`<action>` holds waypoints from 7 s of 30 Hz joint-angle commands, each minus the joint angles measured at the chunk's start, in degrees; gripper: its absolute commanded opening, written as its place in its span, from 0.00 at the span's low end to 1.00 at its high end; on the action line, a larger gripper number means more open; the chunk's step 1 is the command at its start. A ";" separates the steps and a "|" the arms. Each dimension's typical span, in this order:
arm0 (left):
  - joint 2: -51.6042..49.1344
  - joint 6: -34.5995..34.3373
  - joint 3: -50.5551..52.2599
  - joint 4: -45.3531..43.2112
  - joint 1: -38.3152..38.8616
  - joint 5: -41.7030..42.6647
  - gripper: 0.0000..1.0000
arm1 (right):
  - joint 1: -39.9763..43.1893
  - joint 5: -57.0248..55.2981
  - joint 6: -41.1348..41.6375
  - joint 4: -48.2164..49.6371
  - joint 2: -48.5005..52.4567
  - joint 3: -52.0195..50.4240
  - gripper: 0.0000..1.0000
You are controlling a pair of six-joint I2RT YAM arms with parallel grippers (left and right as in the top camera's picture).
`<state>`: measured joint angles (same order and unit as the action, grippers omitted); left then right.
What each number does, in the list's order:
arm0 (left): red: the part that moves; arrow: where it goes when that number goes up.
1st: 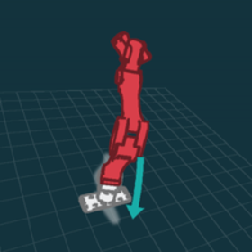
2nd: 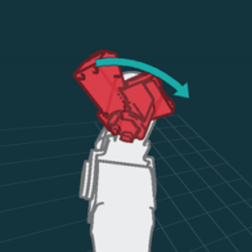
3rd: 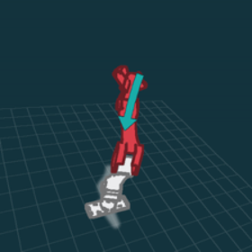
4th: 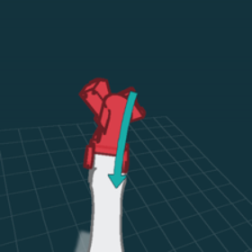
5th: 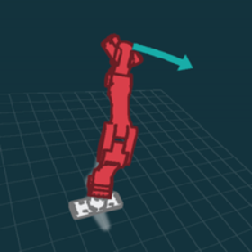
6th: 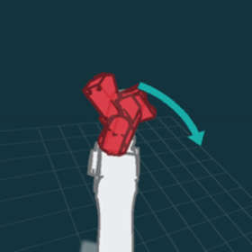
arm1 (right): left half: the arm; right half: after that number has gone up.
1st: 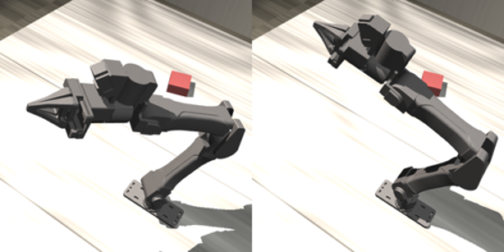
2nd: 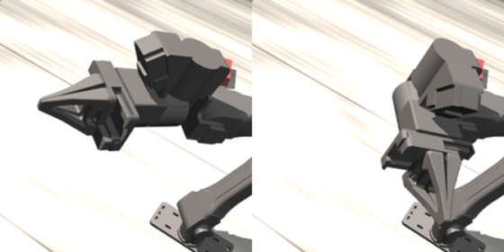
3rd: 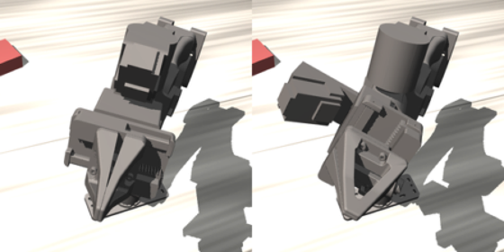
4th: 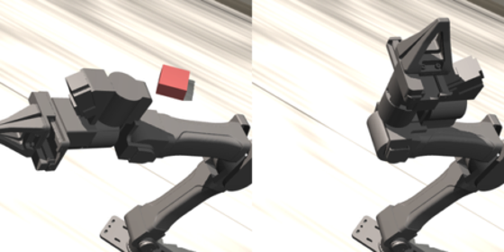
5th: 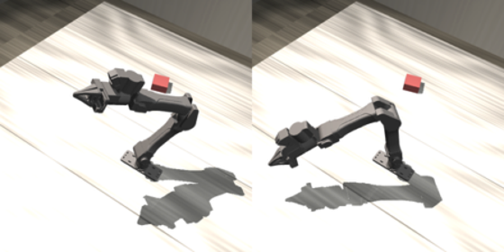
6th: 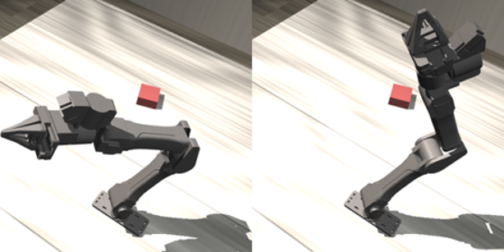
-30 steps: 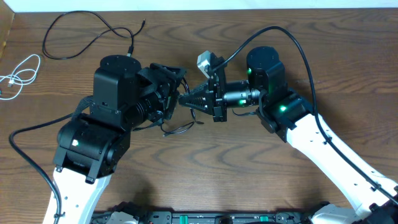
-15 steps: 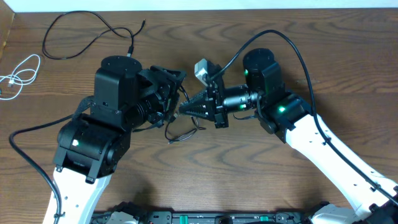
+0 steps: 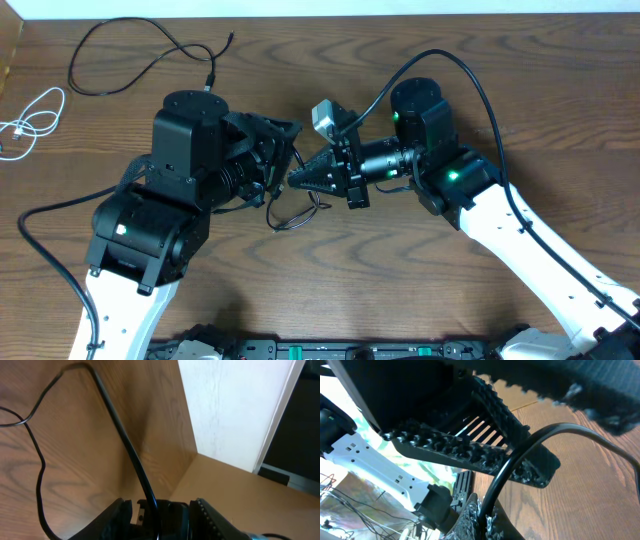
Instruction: Untangle cables
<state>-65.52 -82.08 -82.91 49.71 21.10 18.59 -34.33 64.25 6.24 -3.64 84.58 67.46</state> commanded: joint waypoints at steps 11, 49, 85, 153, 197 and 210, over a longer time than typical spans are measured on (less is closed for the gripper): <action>-0.02 0.81 -0.42 0.92 0.07 1.99 0.25 | -0.15 -2.27 -0.96 -0.04 -1.09 0.26 0.01; -0.35 2.29 -0.35 5.81 -0.52 -47.89 0.07 | 3.82 -17.79 9.92 -8.44 -1.09 0.26 0.99; -51.58 35.60 -0.13 -16.06 -38.12 -50.45 0.08 | 3.91 -29.05 9.35 -13.57 -1.01 0.24 0.99; -41.81 10.64 20.09 -18.88 -59.04 -27.28 0.89 | 3.85 -29.62 9.40 -15.54 -1.01 0.24 0.99; -42.80 54.23 20.04 -45.00 -54.05 -23.47 0.57 | 3.85 -29.64 9.38 -16.98 -1.01 0.24 0.99; -33.99 47.67 18.82 -48.61 -53.11 -7.41 0.76 | 3.85 -30.05 9.40 -17.09 -1.01 0.24 0.99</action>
<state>-102.87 -30.72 -63.09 1.02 -32.12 7.53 -30.50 34.48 16.10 -20.47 84.55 67.46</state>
